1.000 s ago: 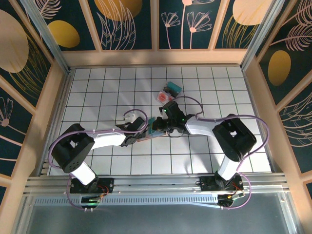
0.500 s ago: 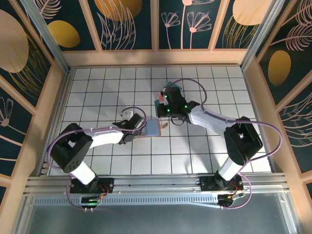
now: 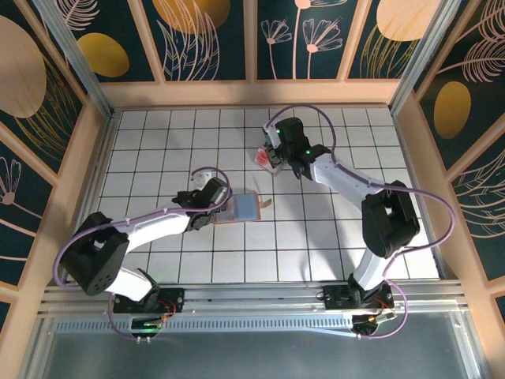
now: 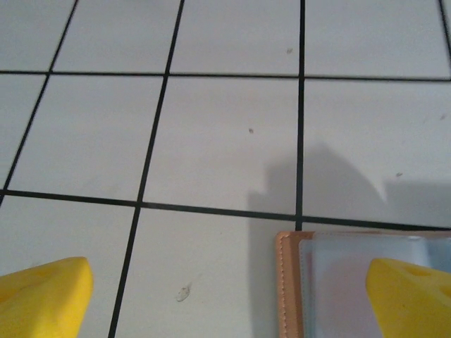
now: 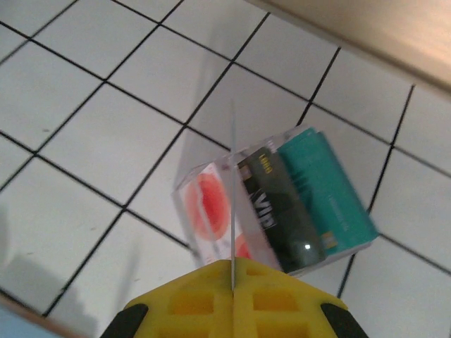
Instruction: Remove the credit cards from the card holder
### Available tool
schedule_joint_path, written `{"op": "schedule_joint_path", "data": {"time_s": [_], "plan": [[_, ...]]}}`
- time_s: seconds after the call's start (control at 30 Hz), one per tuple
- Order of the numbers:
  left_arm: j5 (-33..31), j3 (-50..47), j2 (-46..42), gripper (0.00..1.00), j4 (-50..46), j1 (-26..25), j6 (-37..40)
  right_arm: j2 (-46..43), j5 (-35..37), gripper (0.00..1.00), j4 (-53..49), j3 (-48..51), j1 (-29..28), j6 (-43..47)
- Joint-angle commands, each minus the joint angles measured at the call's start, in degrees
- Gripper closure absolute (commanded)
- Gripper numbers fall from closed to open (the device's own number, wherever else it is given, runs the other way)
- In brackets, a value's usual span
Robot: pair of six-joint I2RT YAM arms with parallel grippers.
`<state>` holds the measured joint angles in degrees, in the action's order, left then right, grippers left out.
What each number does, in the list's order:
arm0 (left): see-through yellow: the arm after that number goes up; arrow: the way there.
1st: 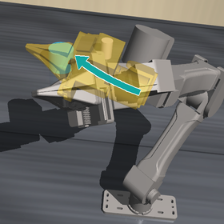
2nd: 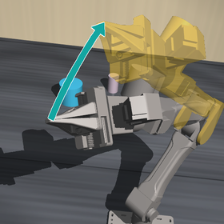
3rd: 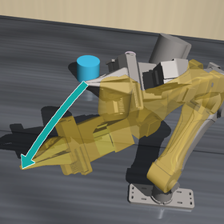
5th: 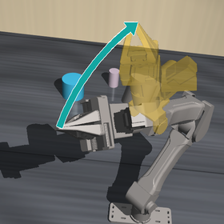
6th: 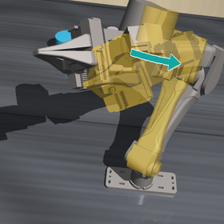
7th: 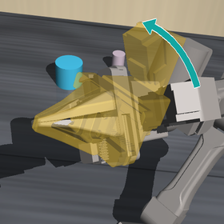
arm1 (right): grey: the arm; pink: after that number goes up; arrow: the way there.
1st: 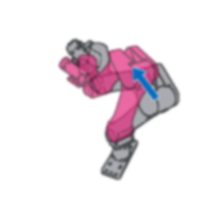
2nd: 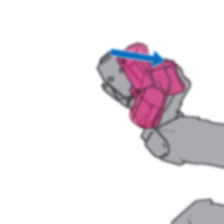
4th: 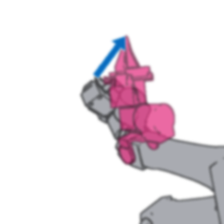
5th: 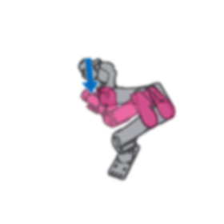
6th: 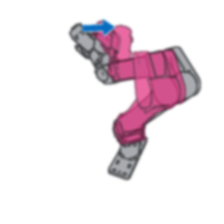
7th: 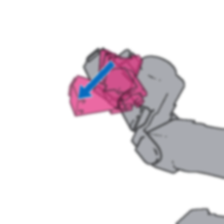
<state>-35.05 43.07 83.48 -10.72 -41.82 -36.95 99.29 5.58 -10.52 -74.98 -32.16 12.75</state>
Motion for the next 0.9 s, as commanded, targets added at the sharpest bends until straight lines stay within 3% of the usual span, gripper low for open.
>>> {"op": "schedule_joint_path", "data": {"time_s": [0.0,0.43,0.87], "plan": [[-0.84,-1.18,-4.61,0.01,-1.09,0.21,-1.48,3.16,0.32,1.0,2.45,-4.06,3.7,9.72],[-2.46,-3.43,-14.6,0.01,-1.04,0.47,-3.45,11.59,-12.53,1.0,-4.13,-15.35,10.88,20.1],[-2.9,-3.52,-16.34,0.01,-0.79,1.04,-3.75,17.23,-14.77,1.0,-11.02,-20.15,11.47,23.01]]}}
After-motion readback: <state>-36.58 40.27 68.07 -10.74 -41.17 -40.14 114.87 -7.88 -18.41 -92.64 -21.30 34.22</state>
